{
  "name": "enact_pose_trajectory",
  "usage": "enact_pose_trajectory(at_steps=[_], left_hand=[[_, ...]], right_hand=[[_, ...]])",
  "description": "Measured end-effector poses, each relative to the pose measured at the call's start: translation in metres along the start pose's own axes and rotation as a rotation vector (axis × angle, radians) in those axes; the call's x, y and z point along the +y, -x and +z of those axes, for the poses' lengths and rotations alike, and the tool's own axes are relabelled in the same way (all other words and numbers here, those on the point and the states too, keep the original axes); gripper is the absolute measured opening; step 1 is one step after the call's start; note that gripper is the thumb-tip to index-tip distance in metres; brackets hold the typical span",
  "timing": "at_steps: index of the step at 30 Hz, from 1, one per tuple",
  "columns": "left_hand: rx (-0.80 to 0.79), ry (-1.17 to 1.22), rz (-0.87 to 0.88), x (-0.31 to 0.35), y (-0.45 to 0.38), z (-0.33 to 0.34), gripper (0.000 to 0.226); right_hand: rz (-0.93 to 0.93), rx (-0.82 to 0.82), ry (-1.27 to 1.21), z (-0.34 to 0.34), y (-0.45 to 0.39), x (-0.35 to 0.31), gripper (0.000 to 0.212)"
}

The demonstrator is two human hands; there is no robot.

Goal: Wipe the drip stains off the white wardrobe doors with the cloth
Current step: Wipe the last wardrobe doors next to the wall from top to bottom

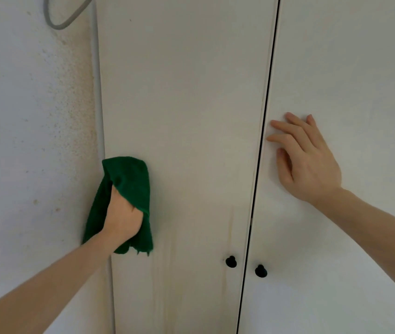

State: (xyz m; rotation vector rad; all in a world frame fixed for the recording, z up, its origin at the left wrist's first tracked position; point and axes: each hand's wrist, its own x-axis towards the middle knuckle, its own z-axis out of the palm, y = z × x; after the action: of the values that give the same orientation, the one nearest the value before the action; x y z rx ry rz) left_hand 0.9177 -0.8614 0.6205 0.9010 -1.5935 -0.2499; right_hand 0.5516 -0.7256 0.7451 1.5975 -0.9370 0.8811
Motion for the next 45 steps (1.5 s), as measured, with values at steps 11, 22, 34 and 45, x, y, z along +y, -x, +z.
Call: enact_pose_trajectory(at_steps=[11,22,34,45], left_hand=[[0.055,-0.049,-0.022,0.021,0.049,0.061,0.04],[-0.268,-0.159,0.225,0.096,0.113,0.132,0.063],[-0.278,0.072,0.335,0.087,0.089,0.083,0.035],[-0.048,-0.117,-0.045,0.003,0.044,0.022,0.022]], right_hand=[[-0.008,0.007,0.015,0.003,0.0,0.0,0.028],[0.002,-0.029,0.006,0.0,0.0,-0.003,0.028],[0.076,-0.231,-0.185,-0.03,0.038,-0.046,0.033],[0.144,-0.242,-0.184,-0.007,0.104,-0.059,0.035]])
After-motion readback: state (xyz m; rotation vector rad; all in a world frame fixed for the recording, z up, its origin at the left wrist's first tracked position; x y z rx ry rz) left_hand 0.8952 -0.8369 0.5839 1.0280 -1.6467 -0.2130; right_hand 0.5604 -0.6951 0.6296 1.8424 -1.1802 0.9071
